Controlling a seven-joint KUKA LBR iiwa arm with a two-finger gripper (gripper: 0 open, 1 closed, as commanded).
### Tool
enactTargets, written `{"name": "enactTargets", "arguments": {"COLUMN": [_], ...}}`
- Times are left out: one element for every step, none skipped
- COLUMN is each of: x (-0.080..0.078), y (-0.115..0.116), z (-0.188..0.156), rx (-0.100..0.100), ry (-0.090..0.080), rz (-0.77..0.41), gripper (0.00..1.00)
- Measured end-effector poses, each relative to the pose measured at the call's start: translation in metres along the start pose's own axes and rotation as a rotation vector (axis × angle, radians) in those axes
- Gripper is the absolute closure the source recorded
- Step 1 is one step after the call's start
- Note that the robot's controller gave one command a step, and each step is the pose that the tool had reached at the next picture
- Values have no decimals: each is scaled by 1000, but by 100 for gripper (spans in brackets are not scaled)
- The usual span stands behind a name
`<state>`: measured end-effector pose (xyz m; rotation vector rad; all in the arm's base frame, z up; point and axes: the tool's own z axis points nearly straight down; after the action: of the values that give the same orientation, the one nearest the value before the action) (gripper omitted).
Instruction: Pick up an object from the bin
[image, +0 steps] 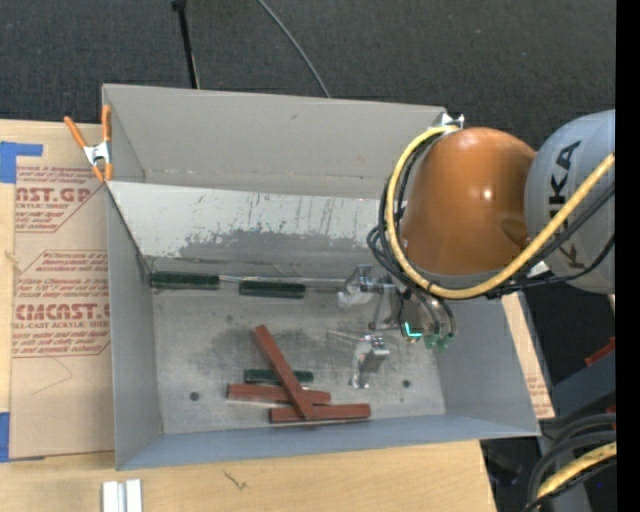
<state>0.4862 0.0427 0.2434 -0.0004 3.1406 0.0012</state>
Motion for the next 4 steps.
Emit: {"name": "enactTargets", "arguments": {"x": [-6, -6, -10, -10], "y": [0, 18, -5, -5], "z": [40, 108, 169, 169], "rx": [0, 0, -5, -5], "ry": [-9, -4, -11, -11], "rz": [-30, 58, -117, -117], "gripper": [0, 0, 100, 100]}}
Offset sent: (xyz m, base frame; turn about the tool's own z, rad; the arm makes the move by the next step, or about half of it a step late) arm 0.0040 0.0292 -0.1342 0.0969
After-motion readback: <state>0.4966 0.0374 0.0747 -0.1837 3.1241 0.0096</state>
